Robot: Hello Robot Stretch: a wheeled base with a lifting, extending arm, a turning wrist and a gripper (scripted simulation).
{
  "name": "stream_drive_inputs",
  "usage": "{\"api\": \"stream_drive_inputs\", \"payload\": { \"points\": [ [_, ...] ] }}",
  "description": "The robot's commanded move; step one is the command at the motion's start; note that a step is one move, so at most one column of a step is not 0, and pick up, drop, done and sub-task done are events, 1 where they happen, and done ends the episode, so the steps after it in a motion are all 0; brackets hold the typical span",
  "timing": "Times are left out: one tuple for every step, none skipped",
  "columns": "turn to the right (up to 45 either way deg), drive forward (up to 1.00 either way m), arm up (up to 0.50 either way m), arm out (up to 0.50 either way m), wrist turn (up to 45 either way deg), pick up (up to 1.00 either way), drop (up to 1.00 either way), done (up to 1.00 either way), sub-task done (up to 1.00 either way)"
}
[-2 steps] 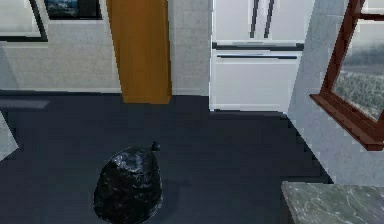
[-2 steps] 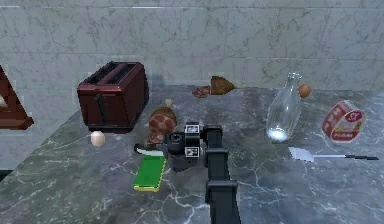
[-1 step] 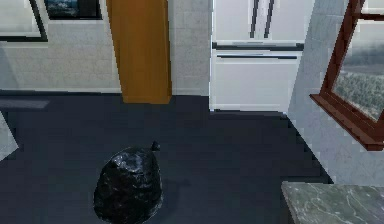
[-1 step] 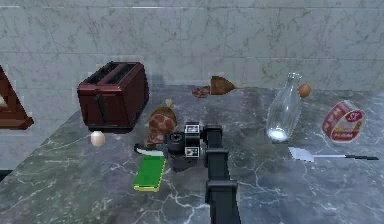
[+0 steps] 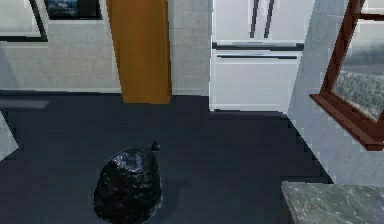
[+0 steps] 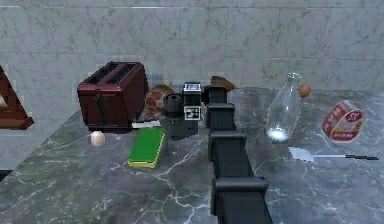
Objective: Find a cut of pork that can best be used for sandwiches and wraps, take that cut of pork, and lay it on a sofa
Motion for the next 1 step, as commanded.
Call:
{"api": "stream_drive_inputs", "payload": {
  "points": [
    [0.0,0.0,0.04,0.0,0.0,0.0,0.0,0.0,0.0]
  ]
}}
